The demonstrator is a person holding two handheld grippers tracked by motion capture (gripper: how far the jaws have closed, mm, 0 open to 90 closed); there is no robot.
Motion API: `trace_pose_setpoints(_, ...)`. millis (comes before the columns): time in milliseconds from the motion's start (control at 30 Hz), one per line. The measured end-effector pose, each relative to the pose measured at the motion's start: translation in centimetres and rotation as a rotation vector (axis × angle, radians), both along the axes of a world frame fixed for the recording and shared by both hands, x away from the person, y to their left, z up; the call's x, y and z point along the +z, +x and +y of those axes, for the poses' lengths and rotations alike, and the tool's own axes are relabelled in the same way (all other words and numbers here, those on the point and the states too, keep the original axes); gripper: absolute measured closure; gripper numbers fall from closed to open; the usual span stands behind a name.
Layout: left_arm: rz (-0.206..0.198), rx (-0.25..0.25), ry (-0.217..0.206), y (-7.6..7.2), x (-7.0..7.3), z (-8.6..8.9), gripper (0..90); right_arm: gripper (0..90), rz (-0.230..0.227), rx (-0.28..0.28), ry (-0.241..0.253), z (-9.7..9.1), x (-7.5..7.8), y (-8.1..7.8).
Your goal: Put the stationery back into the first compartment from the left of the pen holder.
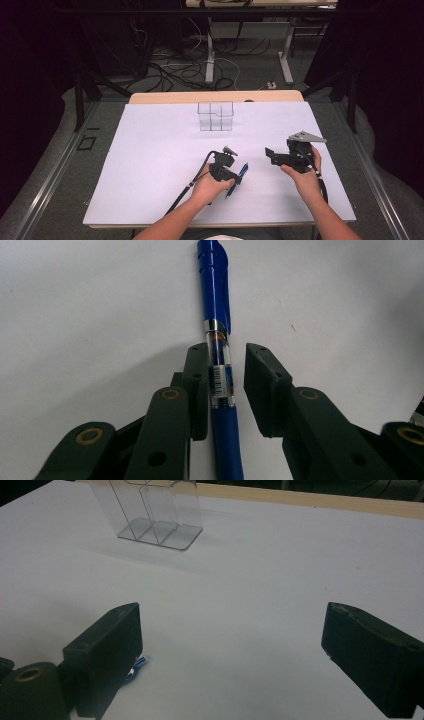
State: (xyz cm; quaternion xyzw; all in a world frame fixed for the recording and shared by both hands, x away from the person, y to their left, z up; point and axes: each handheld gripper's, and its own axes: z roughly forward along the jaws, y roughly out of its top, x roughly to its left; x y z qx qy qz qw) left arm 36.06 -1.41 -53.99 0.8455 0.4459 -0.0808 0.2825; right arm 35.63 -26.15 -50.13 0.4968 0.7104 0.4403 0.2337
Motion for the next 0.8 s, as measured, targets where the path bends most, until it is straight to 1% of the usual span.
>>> trace_pose_setpoints(100, -0.001, 0.002, 0.005, -0.03, 0.01, -0.03, 73.8, 9.4, 0.004, -0.002, 0.005, 0.04, 0.01, -0.03)
trace_pose_setpoints(167, 0.0, 0.007, 0.008, -0.07, 0.02, -0.1, 74.4, 9.6, -0.002, -0.006, 0.003, 0.04, -0.05, 0.03)
trace_pose_setpoints(200, -0.001, 0.003, 0.013, -0.07, 0.04, -0.11, 74.8, 9.7, 0.003, -0.001, 0.003, 0.0, -0.03, 0.02)
trace_pose_setpoints(233, -0.005, -0.004, 0.02, -0.05, 0.05, -0.1, 75.4, 9.7, -0.003, -0.007, 0.003, 0.04, -0.05, 0.03)
trace_pose_setpoints(267, -0.004, 0.004, 0.02, -0.11, 0.05, -0.19, 76.0, 9.8, -0.002, -0.005, 0.003, 0.04, -0.04, 0.02)
trace_pose_setpoints(433, -0.01, -0.002, 0.041, -0.12, 0.14, -0.3, 77.4, 9.9, 0.0, 0.002, -0.001, -0.03, -0.05, 0.05)
trace_pose_setpoints(500, -0.006, 0.004, 0.042, -0.13, 0.16, -0.35, 77.7, 9.9, -0.001, -0.006, 0.004, 0.04, -0.07, 0.04)
trace_pose_setpoints(533, -0.009, 0.004, 0.043, -0.14, 0.16, -0.36, 78.0, 9.9, 0.002, -0.001, 0.001, -0.03, -0.04, 0.03)
trace_pose_setpoints(800, -0.007, -0.01, 0.05, -0.07, 0.23, -0.34, 79.3, 10.3, 0.002, -0.001, 0.002, -0.04, -0.04, 0.03)
